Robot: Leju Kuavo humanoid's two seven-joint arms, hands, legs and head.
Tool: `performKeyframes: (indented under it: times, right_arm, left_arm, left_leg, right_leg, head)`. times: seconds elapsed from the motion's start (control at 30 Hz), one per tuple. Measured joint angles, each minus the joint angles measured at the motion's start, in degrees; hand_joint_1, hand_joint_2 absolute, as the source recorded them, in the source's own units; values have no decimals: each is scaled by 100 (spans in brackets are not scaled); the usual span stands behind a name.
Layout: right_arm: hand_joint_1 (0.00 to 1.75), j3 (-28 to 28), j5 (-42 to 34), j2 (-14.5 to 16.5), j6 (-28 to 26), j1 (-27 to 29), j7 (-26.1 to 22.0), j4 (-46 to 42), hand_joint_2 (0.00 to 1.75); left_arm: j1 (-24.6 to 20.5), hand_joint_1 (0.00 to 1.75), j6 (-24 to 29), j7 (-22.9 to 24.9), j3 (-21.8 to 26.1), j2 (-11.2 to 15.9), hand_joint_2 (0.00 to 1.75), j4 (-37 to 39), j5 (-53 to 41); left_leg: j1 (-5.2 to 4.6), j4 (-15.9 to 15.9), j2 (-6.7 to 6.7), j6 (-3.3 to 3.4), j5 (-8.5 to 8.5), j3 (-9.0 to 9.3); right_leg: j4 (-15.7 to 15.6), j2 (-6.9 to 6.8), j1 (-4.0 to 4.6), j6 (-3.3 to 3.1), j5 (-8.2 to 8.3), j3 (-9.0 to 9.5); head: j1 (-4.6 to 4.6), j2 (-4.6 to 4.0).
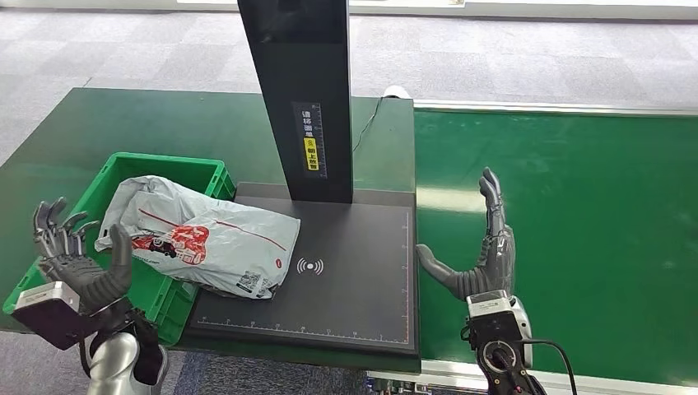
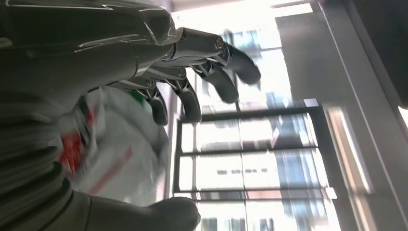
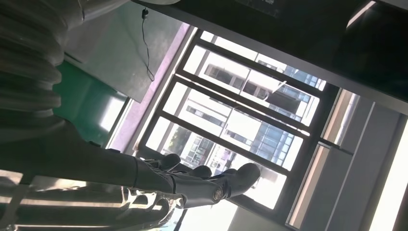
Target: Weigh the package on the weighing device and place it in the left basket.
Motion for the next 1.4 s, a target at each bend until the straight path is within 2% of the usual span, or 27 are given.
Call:
performKeyframes:
  times: [0.1,0.23,0.37,0.47,0.53,0.63,0.8,0.87,1.0,1.4]
  right_arm:
    - [0,11,-23,-1,117,-135,-2,56,175]
    - [0,40,-22,20,152,-268,-4,137,175]
    - [0,63,-8,24,153,-311,0,196,175]
    - [0,80,17,26,153,-340,14,231,175]
    - [0,83,53,32,153,-355,38,252,175]
    - [0,84,147,57,152,-365,86,277,175]
    - [0,84,377,134,136,-356,205,286,175]
    - [0,83,451,165,119,-341,235,286,175]
    - [0,65,531,181,82,-249,256,269,175]
    - [0,-28,639,181,82,-55,281,155,175]
  left_arm:
    - [-23,0,-820,74,-904,123,175,-136,-740]
    - [-84,0,-896,212,-1933,137,175,-138,-1286]
    - [-112,0,-1040,292,-2374,198,175,-138,-1282]
    - [-143,0,-1208,538,-2595,247,175,-126,-1562]
    - [-195,0,-1276,924,-2731,291,175,-61,-2051]
    - [-310,0,-1238,1785,-2927,371,175,215,-3130]
    - [-507,0,-798,3431,-3036,442,175,906,-4870]
    - [-550,0,-596,3861,-3002,447,175,1120,-5339]
    - [-563,0,-377,4173,-2827,443,175,1298,-5740]
    - [-492,0,-447,4434,-2118,428,175,1259,-6085]
  left_leg:
    - [-1,8,-5,2,-1,-7]
    - [-1,15,8,15,-10,-10]
    - [-1,16,5,18,-12,-10]
    - [-1,16,5,18,-12,-11]
    - [-1,16,5,18,-12,-11]
    - [-1,16,5,18,-12,-11]
    - [-1,18,7,18,-11,-9]
    - [-1,18,7,18,-11,-9]
    - [-1,18,7,19,-12,-11]
    - [-1,18,6,20,-13,-13]
  right_leg:
    - [0,-3,-1,5,2,-1]
    - [0,7,-1,11,6,-1]
    - [0,7,0,12,5,-2]
    - [0,7,0,13,4,-2]
    - [0,7,0,13,4,-2]
    - [0,7,0,14,4,-1]
    - [0,7,0,14,5,-1]
    - [0,8,1,14,4,-2]
    - [0,8,1,14,3,-4]
    - [0,8,1,15,3,-3]
  head:
    - [1,0]
    - [0,0]
    - [-1,0]
    - [0,0]
    - [0,0]
    - [0,0]
    - [-1,0]
    - [-1,0]
    - [0,0]
    - [0,0]
